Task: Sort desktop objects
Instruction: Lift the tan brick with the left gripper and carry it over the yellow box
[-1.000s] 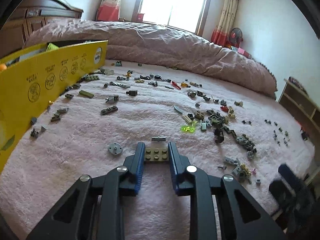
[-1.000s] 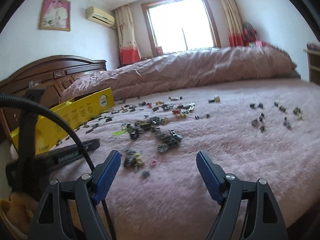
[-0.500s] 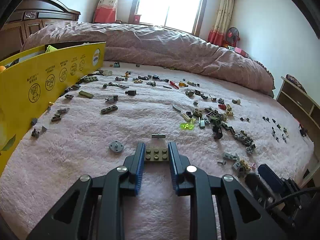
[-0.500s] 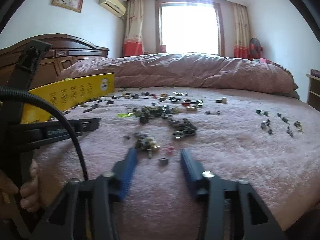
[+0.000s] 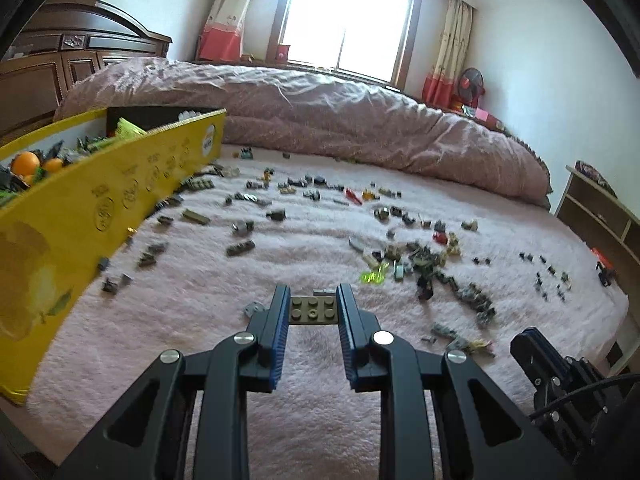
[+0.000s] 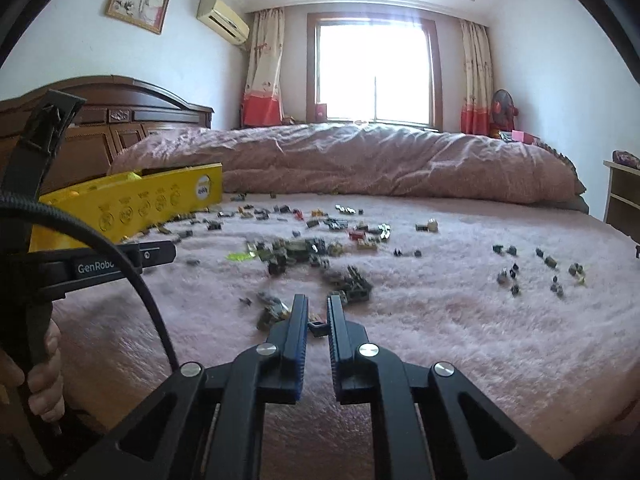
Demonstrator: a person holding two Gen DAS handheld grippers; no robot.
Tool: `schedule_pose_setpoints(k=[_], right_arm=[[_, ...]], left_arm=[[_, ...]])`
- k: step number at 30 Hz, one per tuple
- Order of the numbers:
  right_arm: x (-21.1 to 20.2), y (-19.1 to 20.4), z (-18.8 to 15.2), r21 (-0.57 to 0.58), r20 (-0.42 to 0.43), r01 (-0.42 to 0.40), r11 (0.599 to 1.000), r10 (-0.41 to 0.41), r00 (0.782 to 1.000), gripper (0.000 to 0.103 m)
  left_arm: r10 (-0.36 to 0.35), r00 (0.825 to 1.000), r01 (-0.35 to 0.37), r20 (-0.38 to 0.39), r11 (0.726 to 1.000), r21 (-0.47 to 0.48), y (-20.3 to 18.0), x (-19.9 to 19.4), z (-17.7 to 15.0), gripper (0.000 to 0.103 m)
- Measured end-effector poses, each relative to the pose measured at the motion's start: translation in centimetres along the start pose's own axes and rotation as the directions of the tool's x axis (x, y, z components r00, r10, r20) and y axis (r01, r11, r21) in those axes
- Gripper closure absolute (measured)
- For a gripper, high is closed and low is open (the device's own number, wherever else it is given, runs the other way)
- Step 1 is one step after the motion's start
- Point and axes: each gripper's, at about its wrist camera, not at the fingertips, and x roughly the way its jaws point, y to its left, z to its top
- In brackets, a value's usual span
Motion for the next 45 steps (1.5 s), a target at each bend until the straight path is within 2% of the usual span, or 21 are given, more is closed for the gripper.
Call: schedule_pose_setpoints(k=[9,13,21,28,31,38,45], right_arm=[[-1.0,0.8,1.3,0.004,0.017,-0.053,0.999,0.053,0.998,0.093],[-1.0,1.1,2.0,0.006,0.008,-0.090,0.996,0.090,0.996,0.093],[0.6,1.8,3.7,0.041,-0.047,-0.191,0.981,0.193,0.980,0.093],[1.3,3.6,5.3,0.011,-0.052,-0.251,0.968,0.251,0.967,0.093],[1.5,4.7,6.1,0.000,-0.053,-0.280,0.960,0.279,0.959,0.093],[3.1,7.9,8.7,-0.009,-0.069,-0.369,0.929,0.367,0.927,0.093],[5.1,13.5,11.4,-0.038,-0.082,-0.485,0.873,0.481,0.873,0.093]], left_arm=[[0.105,0.993,-0.107,0.060,0.994,0.036,0.8,-3.8,1.1,0.079],[0.145,0.988,-0.145,0.058,0.989,-0.001,1.8,-4.6,1.9,0.079],[0.266,0.960,-0.266,0.083,0.964,-0.012,3.2,-6.2,3.2,0.079],[0.311,0.945,-0.306,0.098,0.950,-0.064,5.6,-7.2,3.9,0.079],[0.346,0.932,-0.339,0.107,0.937,-0.083,6.9,-7.8,4.3,0.079],[0.448,0.885,-0.433,0.124,0.892,-0.133,11.2,-9.0,5.8,0.079],[0.540,0.837,-0.519,0.087,0.834,-0.185,16.5,-8.9,7.3,0.079]])
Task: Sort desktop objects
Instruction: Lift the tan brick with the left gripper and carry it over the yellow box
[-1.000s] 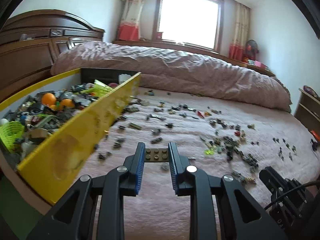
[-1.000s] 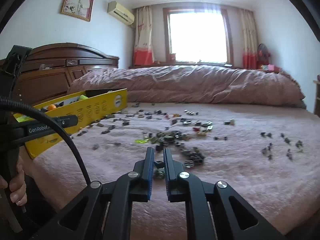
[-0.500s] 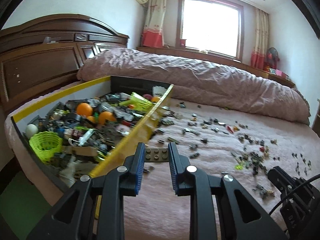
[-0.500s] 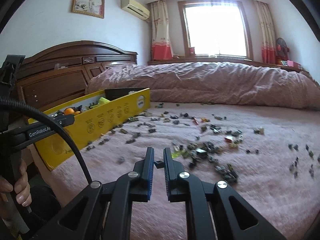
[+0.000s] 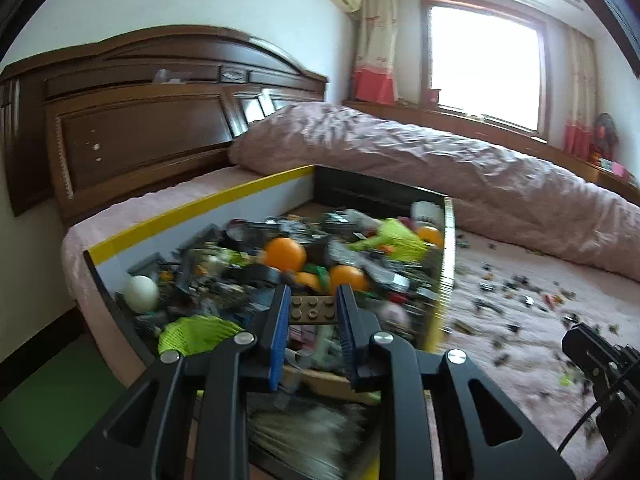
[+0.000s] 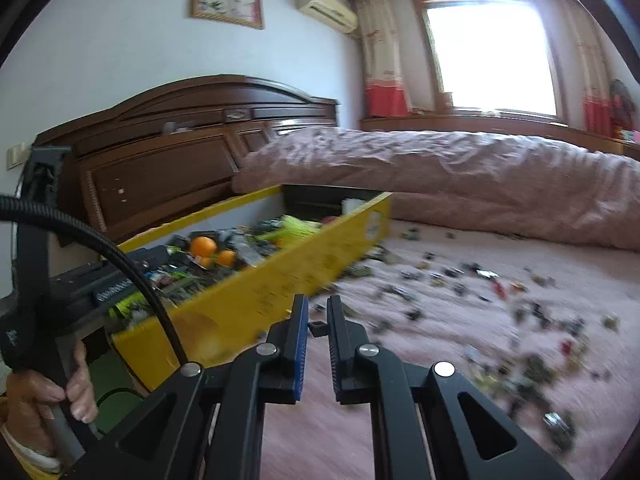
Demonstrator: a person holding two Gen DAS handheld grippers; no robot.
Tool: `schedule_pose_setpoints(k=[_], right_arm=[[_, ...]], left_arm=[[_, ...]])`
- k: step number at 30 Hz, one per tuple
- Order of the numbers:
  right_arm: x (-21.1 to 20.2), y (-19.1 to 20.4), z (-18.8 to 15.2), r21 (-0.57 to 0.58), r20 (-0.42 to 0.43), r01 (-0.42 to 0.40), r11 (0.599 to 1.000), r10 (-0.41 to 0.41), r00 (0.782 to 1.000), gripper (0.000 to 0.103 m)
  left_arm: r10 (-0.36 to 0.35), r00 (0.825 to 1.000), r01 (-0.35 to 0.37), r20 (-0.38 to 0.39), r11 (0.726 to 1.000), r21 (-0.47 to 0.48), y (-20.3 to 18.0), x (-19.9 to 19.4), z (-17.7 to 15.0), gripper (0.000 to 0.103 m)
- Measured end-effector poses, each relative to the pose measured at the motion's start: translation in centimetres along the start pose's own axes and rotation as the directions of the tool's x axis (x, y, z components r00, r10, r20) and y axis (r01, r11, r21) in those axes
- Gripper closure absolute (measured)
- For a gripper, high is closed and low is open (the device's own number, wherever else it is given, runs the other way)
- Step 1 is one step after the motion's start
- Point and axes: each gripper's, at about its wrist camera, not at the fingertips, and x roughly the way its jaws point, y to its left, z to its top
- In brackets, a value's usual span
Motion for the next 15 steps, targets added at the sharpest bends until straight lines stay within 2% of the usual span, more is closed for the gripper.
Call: schedule_pose_setpoints(k=[9,15], right_arm=[[7.2,4.4,3.3,-0.037,-0.064,-0.137,0.990,0.135,0.989,0.093],[10.9,5.9,4.4,-0.012,-0.110,-0.180,0.984,0.178,0.978,0.093]], left_arm=[[0.090,0.995,-0.092,-0.045,0.995,-0.044,4.4,3.4,1.8,0.079],[0.113,0.991,-0.116,-0.069,0.992,-0.040,6.1,5.0,2.7,0.079]])
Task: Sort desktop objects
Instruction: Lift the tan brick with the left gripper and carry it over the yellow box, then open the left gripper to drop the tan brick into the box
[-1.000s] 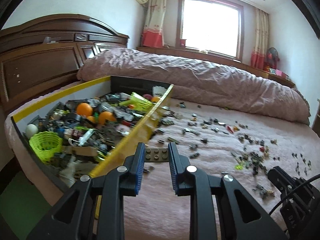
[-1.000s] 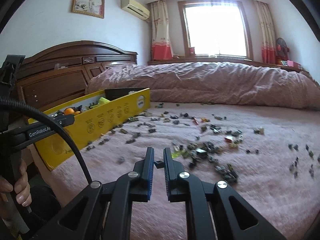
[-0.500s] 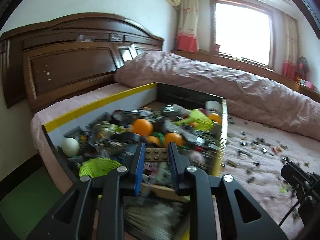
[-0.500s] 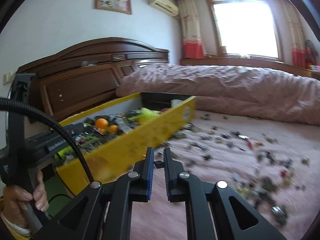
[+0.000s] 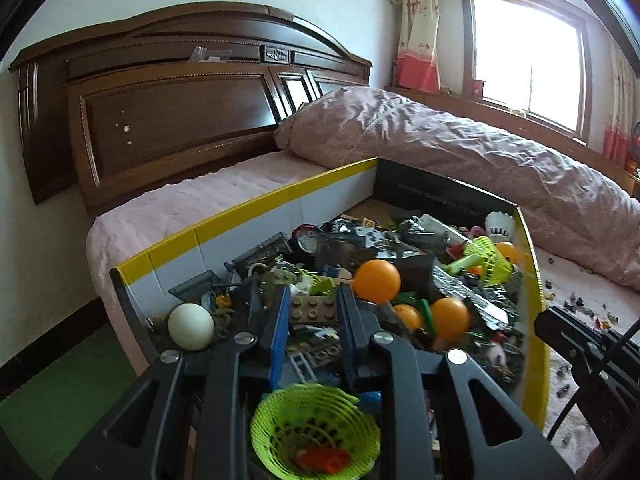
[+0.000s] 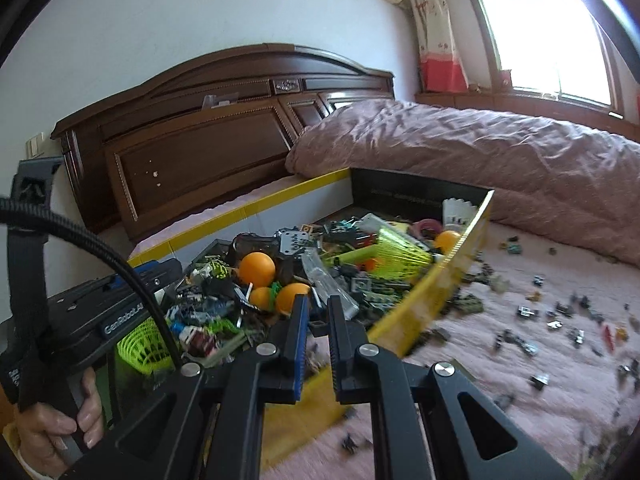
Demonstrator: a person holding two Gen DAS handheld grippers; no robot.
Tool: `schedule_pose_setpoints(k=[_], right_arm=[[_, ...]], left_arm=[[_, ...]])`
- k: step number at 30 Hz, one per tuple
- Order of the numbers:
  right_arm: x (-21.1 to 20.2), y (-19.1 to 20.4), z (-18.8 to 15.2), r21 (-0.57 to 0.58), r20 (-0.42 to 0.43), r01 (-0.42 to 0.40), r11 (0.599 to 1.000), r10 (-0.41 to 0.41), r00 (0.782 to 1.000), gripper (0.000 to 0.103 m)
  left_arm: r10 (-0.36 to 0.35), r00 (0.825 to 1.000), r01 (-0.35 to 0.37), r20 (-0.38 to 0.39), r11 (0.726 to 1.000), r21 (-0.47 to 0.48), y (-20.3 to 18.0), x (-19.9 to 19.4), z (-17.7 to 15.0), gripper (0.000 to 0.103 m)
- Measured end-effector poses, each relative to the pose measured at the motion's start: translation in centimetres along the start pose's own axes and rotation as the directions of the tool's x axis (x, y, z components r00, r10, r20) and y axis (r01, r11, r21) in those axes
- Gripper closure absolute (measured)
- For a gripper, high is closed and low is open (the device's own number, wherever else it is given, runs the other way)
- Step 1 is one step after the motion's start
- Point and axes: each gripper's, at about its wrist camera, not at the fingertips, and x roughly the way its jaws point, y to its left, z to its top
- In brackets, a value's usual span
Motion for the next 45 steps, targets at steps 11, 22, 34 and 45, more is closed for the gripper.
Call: schedule_pose_setpoints(k=[11,22,34,45], right_arm=[[2.1,0.2,1.1,0.012,-0.029,-0.015,1.000,0.016,0.999,0.056],[1.3,-0.1,0.8,0.022,-0.021,-0.016,1.000,0.016,1.000,0.047],[-1.1,-1.1,-0.4,0.078,0.016,0.014,0.997,-0.015,1.000,0.024],[-3.8,-2.6,-2.3,0.141,0.011,0.058,0.988,-0.061,0.998,0.023]], left_arm=[[-0.001,1.000,0.001,-0.004,0.998,-0.060,0.6,0.3,-0.3,0.030],[-0.044,0.999,0.043,-0.006,0.992,-0.116,0.9,-0.3,-0.2,0.013],[-0.060,0.998,0.060,0.006,0.984,-0.170,0.9,-1.7,-0.6,0.001],[-0.097,0.995,0.100,0.028,0.986,-0.135,-0.2,-3.9,-2.0,0.001]])
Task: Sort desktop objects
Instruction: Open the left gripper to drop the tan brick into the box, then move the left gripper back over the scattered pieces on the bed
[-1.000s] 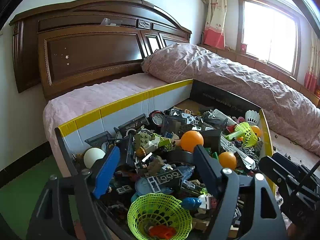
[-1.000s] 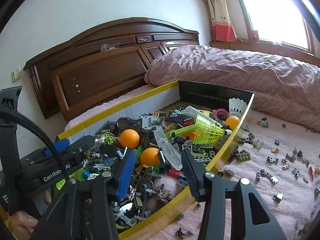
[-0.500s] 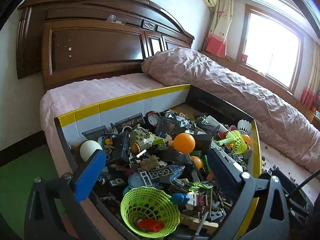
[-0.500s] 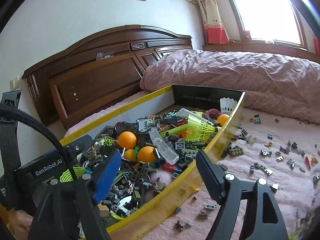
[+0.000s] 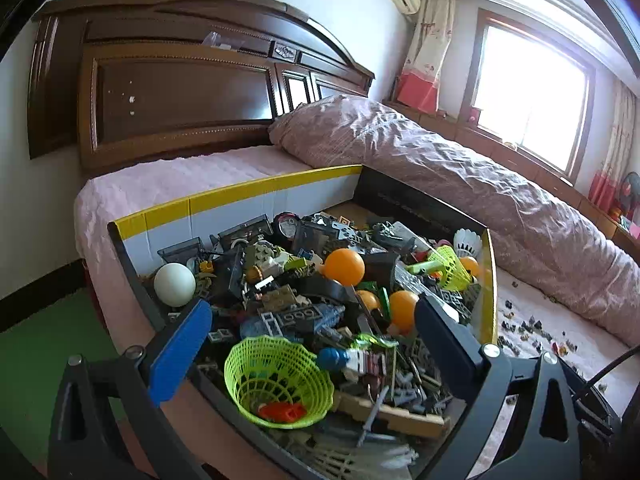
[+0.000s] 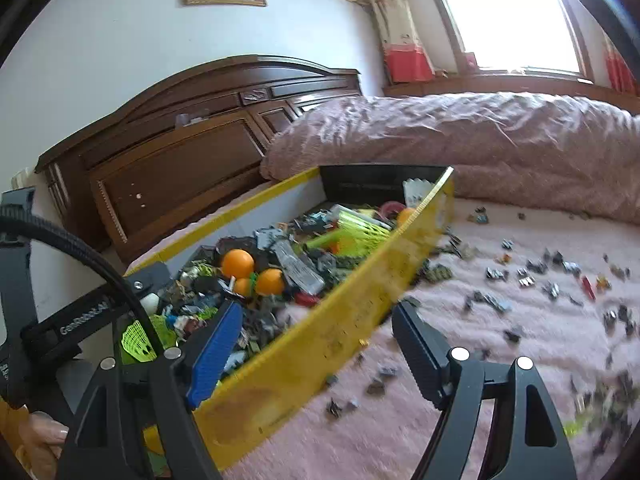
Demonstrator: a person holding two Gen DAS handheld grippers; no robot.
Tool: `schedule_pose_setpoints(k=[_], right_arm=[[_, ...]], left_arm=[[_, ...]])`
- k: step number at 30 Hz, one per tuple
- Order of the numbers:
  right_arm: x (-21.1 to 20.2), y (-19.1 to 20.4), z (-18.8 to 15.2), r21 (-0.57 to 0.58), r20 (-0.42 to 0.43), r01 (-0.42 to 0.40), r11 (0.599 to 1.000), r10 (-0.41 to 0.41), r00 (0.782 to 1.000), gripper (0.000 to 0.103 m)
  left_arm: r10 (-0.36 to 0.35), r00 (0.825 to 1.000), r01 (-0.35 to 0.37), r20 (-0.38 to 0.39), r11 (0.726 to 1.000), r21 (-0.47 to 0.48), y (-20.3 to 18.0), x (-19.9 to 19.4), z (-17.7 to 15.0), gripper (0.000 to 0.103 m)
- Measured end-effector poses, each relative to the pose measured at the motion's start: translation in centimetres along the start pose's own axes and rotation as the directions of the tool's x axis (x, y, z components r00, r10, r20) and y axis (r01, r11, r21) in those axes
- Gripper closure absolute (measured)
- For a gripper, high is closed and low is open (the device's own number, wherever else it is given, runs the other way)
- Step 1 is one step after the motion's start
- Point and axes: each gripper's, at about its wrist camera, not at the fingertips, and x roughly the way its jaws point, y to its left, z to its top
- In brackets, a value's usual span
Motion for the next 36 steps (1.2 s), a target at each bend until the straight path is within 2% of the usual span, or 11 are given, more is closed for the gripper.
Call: schedule_pose_setpoints(k=[6,11,16,22,29,33,36], right_arm=[[-2.4,-2.3,-2.6,0.099,0.019,0.037,0.994,-0.039,0.999,0.023],[-4.9,-4.6,-4.5,0.080,0.008,0.109,0.991,-0.110,0.994,0.023],[-8.2,-7.6,-6.3,0.102,0.001,0.196,0.975,-0.197,0.980,0.023],[-11.5,-10.0,-8.1,0.117,0.011,0.274,0.955,-0.277,0.961,0.023],[-14.6,-11.2,-10.4,0.137,0.036,0.339,0.931,-0.346,0.937,0.023],[-15.6,-11.6,-11.5,0.123,0.033,0.374,0.919,-0.380,0.924,0.023],[-16.0,-12.1,-12.1,0.135,0.029,0.378,0.916,-0.385,0.922,0.023]], left_arm=[[-0.040,0.999,0.041,-0.019,0.998,0.051,-1.8,-0.7,-1.0,0.001],[-0.099,0.995,0.101,-0.023,0.989,0.108,-4.6,-2.0,-2.1,0.001],[-0.165,0.985,0.171,-0.048,0.973,0.152,-7.5,-2.9,-3.0,0.001],[-0.199,0.978,0.207,-0.059,0.957,0.201,-10.0,-3.9,-4.8,0.001],[-0.269,0.955,0.292,-0.126,0.927,0.234,-13.1,-4.3,-7.0,0.001],[-0.285,0.949,0.314,-0.138,0.898,0.307,-15.3,-5.1,-8.6,0.001],[-0.287,0.947,0.320,-0.143,0.882,0.346,-16.5,-5.5,-9.4,0.001]])
